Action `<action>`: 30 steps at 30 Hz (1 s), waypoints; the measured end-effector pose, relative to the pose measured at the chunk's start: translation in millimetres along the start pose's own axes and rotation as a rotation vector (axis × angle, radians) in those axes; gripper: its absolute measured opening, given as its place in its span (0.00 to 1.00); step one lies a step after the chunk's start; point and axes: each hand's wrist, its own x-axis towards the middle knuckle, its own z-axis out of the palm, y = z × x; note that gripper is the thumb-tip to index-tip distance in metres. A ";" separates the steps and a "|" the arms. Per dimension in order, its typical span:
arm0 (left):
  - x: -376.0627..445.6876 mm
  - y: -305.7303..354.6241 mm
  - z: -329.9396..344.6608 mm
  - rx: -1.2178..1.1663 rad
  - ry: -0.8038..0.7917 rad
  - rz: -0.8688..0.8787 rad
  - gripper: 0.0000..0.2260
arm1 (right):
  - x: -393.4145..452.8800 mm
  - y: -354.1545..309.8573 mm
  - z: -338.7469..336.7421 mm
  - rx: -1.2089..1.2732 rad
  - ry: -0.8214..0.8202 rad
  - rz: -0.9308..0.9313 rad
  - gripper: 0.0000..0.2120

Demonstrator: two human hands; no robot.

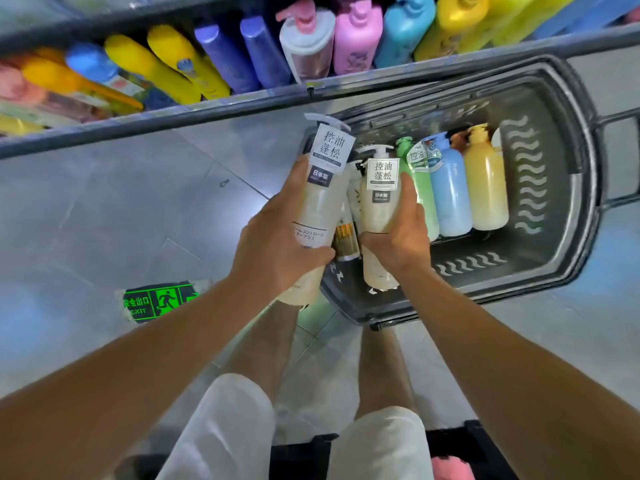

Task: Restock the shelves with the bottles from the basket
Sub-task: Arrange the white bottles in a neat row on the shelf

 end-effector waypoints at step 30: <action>-355.0 23.8 -347.2 -0.068 0.837 0.202 0.57 | -409.1 -342.3 -116.6 0.106 0.183 -0.883 0.54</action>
